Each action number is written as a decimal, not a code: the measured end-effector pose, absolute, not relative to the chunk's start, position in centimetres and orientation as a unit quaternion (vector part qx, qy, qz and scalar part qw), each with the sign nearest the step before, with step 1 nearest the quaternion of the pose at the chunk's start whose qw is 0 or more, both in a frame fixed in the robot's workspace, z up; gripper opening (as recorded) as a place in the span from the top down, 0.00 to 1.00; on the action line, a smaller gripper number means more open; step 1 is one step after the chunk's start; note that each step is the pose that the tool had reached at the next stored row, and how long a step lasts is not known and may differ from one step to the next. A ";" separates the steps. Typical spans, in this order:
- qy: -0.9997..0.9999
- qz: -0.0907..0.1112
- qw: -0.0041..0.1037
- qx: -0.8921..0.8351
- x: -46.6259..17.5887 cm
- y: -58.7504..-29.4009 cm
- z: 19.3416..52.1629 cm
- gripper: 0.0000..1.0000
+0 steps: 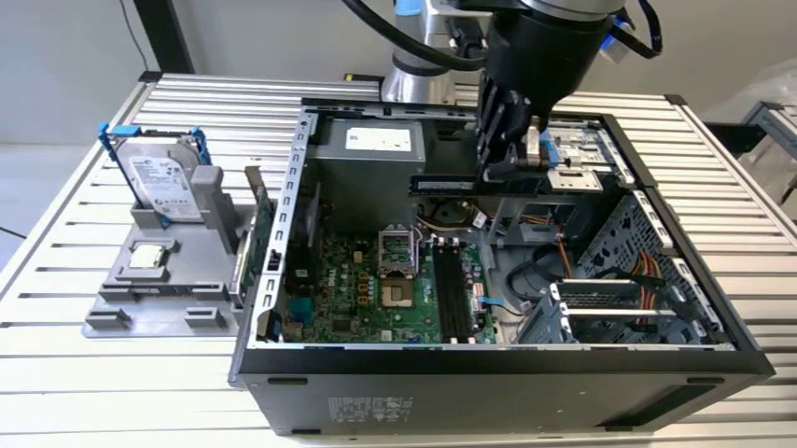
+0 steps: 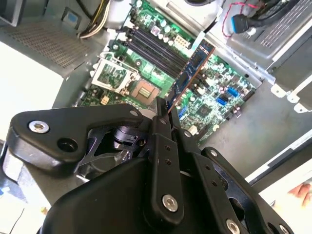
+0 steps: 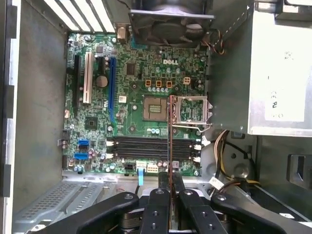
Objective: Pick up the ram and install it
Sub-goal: 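Pick up the ram and move it above insertion slot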
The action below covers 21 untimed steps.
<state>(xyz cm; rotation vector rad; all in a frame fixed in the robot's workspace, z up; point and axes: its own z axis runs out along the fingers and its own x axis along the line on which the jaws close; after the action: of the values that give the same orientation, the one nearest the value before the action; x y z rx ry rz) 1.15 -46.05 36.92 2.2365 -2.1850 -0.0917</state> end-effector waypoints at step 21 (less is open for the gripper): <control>-0.698 -0.029 0.007 0.715 2.2 -45.8 36.9 1.00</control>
<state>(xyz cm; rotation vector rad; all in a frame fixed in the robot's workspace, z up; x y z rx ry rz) 2.22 -45.84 36.92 2.2373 -2.1843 -0.0917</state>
